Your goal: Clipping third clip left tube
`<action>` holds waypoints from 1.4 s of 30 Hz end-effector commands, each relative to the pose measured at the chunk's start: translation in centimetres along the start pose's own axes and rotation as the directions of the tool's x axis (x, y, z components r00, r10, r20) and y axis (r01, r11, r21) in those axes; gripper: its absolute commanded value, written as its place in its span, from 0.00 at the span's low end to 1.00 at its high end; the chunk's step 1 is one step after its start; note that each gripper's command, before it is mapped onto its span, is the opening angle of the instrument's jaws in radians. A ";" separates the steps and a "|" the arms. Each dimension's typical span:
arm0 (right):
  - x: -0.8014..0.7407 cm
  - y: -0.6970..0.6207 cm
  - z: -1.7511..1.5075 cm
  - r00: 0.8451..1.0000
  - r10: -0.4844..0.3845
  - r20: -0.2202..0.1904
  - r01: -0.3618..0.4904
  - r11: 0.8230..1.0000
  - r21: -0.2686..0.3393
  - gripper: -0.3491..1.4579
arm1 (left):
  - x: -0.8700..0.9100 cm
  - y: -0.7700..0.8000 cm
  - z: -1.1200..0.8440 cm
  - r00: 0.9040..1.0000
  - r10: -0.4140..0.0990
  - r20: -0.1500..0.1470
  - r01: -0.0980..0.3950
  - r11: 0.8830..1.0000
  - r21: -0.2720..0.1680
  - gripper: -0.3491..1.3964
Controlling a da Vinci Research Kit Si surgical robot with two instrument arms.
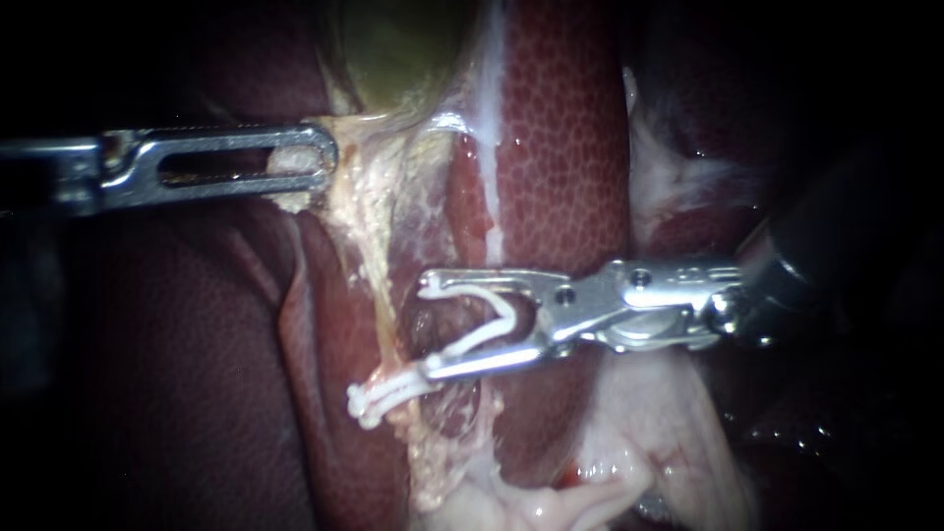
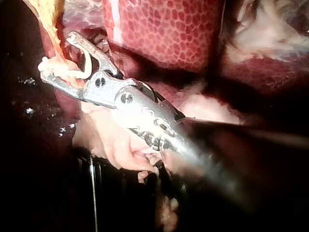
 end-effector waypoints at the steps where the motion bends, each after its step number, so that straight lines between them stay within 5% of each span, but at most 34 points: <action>1: 0.00 0.01 0.04 1.000 0.005 0.000 -0.005 1.000 0.004 0.52 | 0.00 0.00 0.00 1.000 0.000 0.000 0.000 1.000 0.000 0.11; 22: 0.14 0.18 0.49 0.991 0.124 -0.044 -0.117 0.982 0.146 0.52 | 0.01 -0.02 0.00 1.000 0.000 0.001 0.000 1.000 -0.001 0.11; 42: 0.14 0.29 0.58 0.988 0.142 -0.055 -0.132 0.980 0.152 0.49 | 0.02 -0.03 0.01 1.000 0.000 0.002 0.000 1.000 -0.003 0.11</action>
